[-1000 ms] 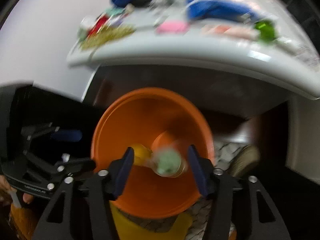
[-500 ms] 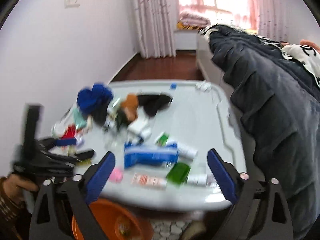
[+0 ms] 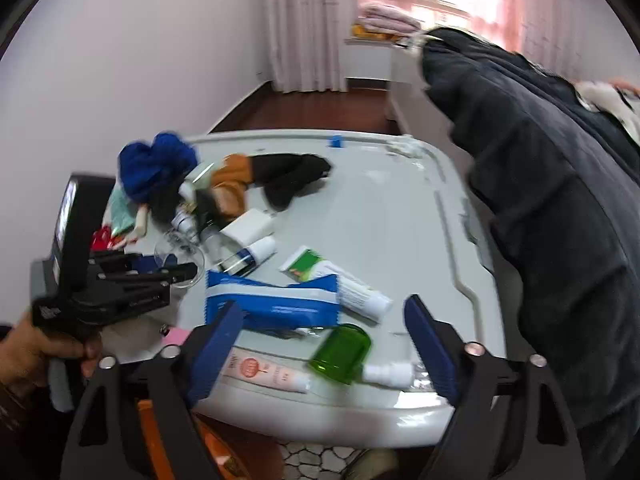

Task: Collect trash
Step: 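Grasp the clear plastic cup with the left gripper while the right grasps the blue box, then release the clear cup and blue box into the orange bucket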

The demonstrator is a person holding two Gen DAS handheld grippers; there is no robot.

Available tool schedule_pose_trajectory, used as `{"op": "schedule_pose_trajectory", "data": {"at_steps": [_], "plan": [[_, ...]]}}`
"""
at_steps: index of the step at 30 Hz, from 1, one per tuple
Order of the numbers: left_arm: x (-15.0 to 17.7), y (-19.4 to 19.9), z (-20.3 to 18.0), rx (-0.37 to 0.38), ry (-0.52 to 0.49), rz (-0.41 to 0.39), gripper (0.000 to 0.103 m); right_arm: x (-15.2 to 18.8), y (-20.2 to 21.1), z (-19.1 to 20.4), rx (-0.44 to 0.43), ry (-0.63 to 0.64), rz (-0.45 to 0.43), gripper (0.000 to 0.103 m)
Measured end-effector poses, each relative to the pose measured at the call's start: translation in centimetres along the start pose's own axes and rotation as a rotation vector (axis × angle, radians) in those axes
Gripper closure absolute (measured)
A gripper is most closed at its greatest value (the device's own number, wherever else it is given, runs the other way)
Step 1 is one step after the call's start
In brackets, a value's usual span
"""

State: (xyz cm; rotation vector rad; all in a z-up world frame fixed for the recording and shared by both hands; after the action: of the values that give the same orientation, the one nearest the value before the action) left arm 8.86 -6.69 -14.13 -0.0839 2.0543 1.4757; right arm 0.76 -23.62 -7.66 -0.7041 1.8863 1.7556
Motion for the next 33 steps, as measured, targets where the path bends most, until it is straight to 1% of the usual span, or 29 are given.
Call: {"op": "schedule_pose_trajectory", "data": {"at_steps": [2, 3, 4, 5, 7, 8, 10, 11, 12, 14, 15, 17, 19, 20, 21, 22, 23, 26, 28, 30, 33], "plan": [[0.5, 1.4, 0.4, 0.009, 0.023, -0.012, 0.069, -0.1, -0.9, 1.7, -0.018, 0.084, 0.009, 0.032], [0.7, 2.0, 0.6, 0.008, 0.027, -0.022, 0.069, -0.2, -1.5, 2.5, -0.028, 0.126, 0.017, 0.039], [0.8, 2.8, 0.7, 0.016, 0.034, -0.033, 0.069, -0.2, -2.1, 3.2, -0.035, 0.168, 0.031, 0.043], [0.9, 3.3, 0.8, 0.027, 0.039, -0.042, 0.069, -0.1, -3.3, 4.3, -0.028, 0.234, 0.056, 0.045], [0.8, 4.5, 0.9, 0.024, 0.034, -0.076, 0.069, 0.1, -4.5, 5.3, -0.014, 0.305, 0.078, 0.045], [0.8, 4.8, 1.0, 0.027, 0.031, -0.079, 0.069, 0.2, -5.4, 5.8, -0.015, 0.334, 0.099, 0.045], [1.0, 5.1, 1.2, 0.034, 0.044, -0.083, 0.069, 0.4, -6.4, 6.3, -0.034, 0.355, 0.125, 0.045], [1.1, 5.1, 1.2, 0.038, 0.044, -0.080, 0.069, 0.3, -6.8, 6.6, -0.034, 0.365, 0.127, 0.042], [1.1, 5.1, 1.2, 0.039, 0.043, -0.079, 0.069, 0.3, -6.9, 6.6, -0.042, 0.361, 0.132, 0.037], [1.2, 5.2, 1.4, 0.046, 0.047, -0.080, 0.069, 0.1, -7.6, 6.7, -0.068, 0.333, 0.166, 0.034], [1.2, 5.2, 1.3, 0.049, 0.046, -0.078, 0.069, 0.1, -7.8, 6.6, -0.075, 0.321, 0.175, 0.030], [1.4, 5.4, 1.5, 0.052, 0.046, -0.079, 0.071, 0.1, -8.4, 6.6, -0.092, 0.299, 0.188, 0.028], [1.5, 5.5, 1.5, 0.060, 0.050, -0.076, 0.074, 0.1, -8.9, 6.6, -0.082, 0.295, 0.194, 0.028], [1.5, 5.5, 1.5, 0.063, 0.049, -0.076, 0.077, 0.1, -9.0, 6.7, -0.094, 0.288, 0.191, 0.031], [1.5, 5.5, 1.4, 0.065, 0.048, -0.077, 0.078, 0.0, -9.1, 6.7, -0.116, 0.272, 0.198, 0.039], [1.4, 5.6, 1.3, 0.067, 0.048, -0.080, 0.078, 0.0, -9.3, 6.7, -0.121, 0.260, 0.204, 0.042], [1.4, 5.7, 1.3, 0.067, 0.047, -0.087, 0.078, -0.1, -9.5, 6.7, -0.112, 0.242, 0.211, 0.051], [1.3, 5.5, 1.3, 0.066, 0.048, -0.086, 0.078, -0.6, -9.4, 6.5, -0.103, 0.203, 0.216, 0.068], [1.3, 5.2, 1.4, 0.062, 0.054, -0.079, 0.078, -1.0, -9.2, 6.4, -0.091, 0.187, 0.193, 0.071], [1.3, 5.1, 1.4, 0.068, 0.061, -0.076, 0.078, -1.4, -8.9, 6.3, -0.104, 0.163, 0.183, 0.072], [1.2, 5.1, 1.6, 0.068, 0.067, -0.083, 0.078, -2.3, -8.2, 6.1, -0.122, 0.131, 0.144, 0.072]]}}
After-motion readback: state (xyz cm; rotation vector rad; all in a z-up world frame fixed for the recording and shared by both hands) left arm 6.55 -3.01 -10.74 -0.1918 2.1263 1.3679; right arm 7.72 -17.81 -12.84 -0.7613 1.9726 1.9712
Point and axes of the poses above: each gripper's, at about its wrist camera, not at the fingertips, and y roughly against the way its jaws point, z to its left, x to its underside, the point moved 4 cm from there along -y, roughly the way its jaws point, and after that the axes turned 5 degrees about x, right-handed, at the moved point
